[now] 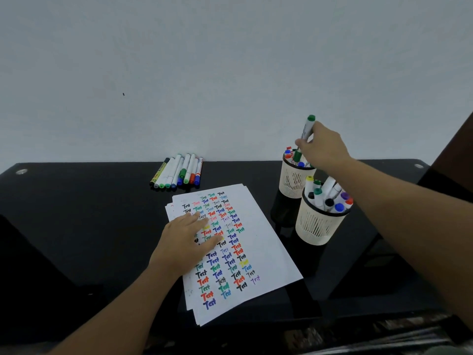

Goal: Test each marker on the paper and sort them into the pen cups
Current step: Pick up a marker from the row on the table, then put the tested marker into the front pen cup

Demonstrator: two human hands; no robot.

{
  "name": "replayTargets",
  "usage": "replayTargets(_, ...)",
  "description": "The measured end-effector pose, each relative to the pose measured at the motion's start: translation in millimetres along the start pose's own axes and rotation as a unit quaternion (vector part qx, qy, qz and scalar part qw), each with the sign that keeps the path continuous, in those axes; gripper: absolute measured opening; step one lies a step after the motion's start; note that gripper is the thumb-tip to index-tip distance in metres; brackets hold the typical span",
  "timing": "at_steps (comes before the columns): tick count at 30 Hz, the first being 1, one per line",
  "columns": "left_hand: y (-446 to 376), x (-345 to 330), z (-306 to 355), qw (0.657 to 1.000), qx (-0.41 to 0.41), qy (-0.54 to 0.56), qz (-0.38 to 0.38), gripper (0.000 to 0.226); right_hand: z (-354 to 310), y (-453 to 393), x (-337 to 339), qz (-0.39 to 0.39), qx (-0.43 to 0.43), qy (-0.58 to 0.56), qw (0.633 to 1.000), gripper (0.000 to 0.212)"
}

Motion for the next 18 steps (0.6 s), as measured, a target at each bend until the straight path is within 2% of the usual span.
replayTargets(6, -0.1, 1.1, 0.2, 1.000, 0.003, 0.003, -0.009, 0.084, 7.5, -0.7, -8.5, -0.048, -0.020, 0.017, 0.998, 0.029)
replayTargets(12, 0.3, 0.9, -0.7, 1.000, 0.008, 0.010, -0.012, 0.085, 8.1, -2.3, -10.0, -0.034, 0.001, 0.036, 0.999, 0.017)
replayTargets(18, 1.5, 2.9, -1.0, 1.000, 0.026, 0.001, 0.004, 0.089, -15.4, 4.0, -14.5, -0.032, 0.045, 0.041, 0.998, 0.014)
Point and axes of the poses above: each hand's wrist, its own y-axis away from the middle knuckle, its own x-axis out of the back of the hand, z = x × y, the point moved 2 cm from there along -y, towards the middle knuckle
